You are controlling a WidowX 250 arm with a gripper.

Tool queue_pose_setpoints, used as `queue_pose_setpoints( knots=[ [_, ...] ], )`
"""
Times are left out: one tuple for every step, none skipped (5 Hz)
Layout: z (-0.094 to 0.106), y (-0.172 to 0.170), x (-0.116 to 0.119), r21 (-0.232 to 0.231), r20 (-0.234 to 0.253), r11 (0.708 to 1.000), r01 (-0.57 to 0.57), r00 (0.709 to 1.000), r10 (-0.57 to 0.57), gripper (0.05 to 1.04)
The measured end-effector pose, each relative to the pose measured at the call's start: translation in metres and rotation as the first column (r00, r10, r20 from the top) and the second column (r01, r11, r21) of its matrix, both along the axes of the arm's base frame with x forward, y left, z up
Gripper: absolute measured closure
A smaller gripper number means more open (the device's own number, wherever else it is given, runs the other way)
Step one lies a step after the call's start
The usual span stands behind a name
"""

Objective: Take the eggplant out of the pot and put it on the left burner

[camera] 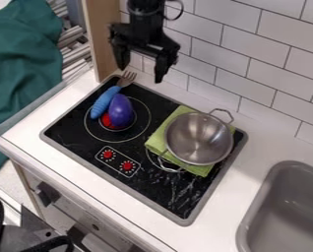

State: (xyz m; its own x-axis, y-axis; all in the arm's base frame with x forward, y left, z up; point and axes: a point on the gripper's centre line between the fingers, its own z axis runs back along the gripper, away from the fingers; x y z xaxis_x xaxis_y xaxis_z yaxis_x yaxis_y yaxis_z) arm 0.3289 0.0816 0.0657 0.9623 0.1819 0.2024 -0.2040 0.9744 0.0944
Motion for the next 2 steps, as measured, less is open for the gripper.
queue_pose_setpoints(
  knots=[
    [-0.0015, -0.0127, -0.0031, -0.043, -0.013, 0.999, -0.013, 1.0, 0.012, 0.082],
    [-0.0042, -0.0207, -0.0059, -0.073, -0.027, 0.997, -0.022, 0.999, 0.02, 0.082]
  ],
)
